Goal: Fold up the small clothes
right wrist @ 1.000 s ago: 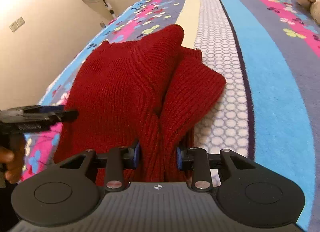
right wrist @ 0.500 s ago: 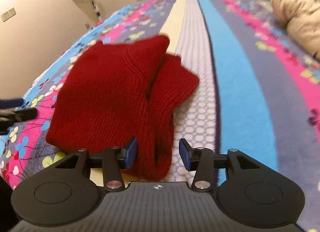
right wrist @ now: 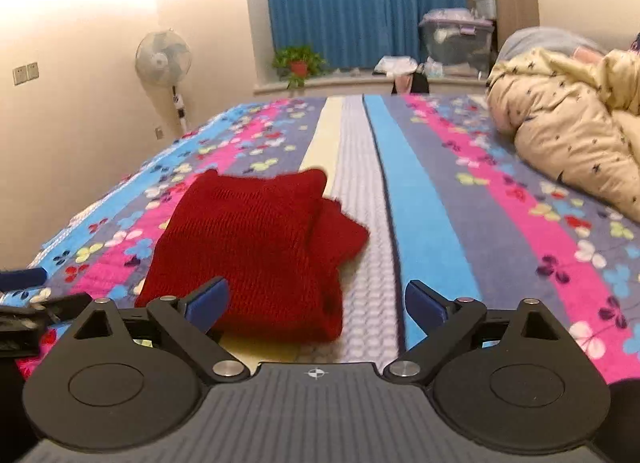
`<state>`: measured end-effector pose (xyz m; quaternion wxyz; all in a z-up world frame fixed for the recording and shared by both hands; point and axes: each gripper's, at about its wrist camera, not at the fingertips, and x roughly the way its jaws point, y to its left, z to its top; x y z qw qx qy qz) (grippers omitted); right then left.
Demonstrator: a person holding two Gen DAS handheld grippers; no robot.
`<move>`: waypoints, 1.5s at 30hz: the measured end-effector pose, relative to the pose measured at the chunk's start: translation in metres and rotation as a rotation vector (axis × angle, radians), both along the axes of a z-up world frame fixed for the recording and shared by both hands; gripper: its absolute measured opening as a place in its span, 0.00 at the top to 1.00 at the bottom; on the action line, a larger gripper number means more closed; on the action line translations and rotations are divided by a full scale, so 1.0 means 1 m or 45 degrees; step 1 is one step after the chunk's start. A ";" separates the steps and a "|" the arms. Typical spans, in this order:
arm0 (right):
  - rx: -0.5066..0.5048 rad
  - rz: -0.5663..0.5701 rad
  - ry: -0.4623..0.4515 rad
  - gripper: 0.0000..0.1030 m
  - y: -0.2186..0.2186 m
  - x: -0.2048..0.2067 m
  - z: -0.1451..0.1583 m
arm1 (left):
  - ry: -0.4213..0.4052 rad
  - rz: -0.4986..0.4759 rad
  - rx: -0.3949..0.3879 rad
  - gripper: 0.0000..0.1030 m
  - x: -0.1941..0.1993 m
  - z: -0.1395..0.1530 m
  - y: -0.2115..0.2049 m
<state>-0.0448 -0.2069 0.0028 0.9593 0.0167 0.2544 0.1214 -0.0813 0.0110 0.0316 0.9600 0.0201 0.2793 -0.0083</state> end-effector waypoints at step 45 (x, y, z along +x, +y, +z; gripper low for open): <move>-0.078 0.010 0.065 0.08 0.012 0.008 -0.016 | 0.083 0.131 -0.005 0.11 0.017 -0.012 0.021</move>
